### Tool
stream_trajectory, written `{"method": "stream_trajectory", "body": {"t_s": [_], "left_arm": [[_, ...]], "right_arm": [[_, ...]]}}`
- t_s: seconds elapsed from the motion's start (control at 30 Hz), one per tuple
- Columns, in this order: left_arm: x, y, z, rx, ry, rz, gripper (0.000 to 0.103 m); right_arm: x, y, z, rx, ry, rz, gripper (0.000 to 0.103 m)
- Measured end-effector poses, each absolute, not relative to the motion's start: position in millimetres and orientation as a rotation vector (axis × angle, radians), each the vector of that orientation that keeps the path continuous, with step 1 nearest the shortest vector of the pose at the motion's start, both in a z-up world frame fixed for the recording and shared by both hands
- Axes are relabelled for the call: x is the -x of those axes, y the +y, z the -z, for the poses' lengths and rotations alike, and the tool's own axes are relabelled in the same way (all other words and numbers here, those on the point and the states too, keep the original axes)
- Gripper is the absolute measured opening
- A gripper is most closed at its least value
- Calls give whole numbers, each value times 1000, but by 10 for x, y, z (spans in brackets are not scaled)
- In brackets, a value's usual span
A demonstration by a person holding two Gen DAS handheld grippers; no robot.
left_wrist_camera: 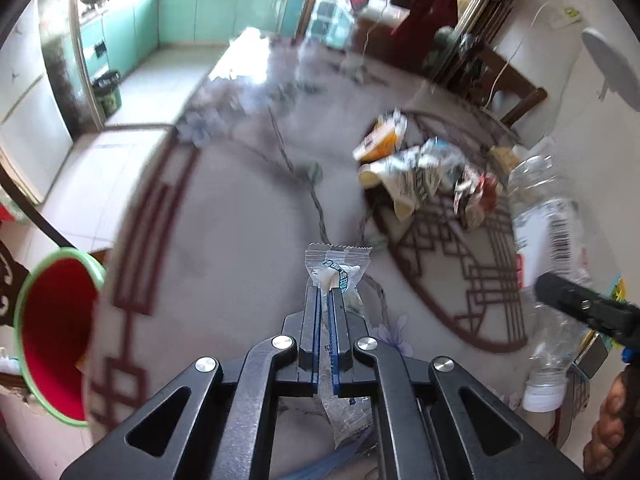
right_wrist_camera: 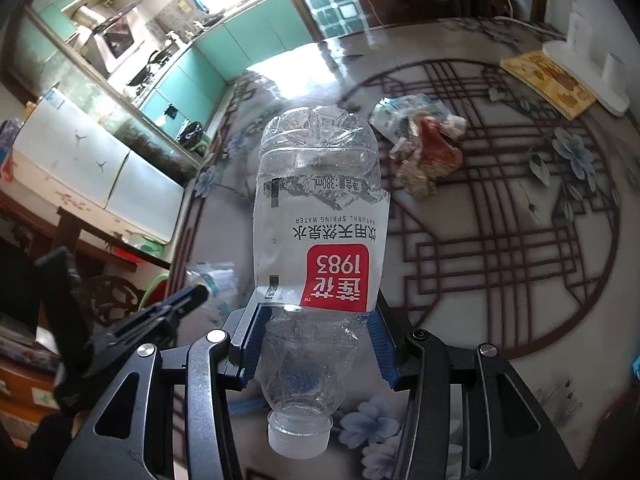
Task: Collect trash
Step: 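Carry the water bottle and plastic wrapper over the red bucket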
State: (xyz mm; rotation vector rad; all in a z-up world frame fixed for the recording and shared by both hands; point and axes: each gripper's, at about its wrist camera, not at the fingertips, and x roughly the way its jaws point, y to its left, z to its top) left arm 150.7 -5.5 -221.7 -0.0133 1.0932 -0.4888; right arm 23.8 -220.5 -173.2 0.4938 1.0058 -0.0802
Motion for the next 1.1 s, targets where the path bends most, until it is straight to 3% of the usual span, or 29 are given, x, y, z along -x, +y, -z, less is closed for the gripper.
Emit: {"method": "stream_trajectory", "body": {"t_s": [0.47, 1.1], "left_arm": [[-1367, 726, 1686, 34, 985, 423, 3], [-1282, 1136, 1538, 61, 966, 438, 3]], "right_arm": [[-400, -1476, 1462, -317, 946, 39, 46], [-422, -1042, 1362, -292, 924, 43, 46]]}}
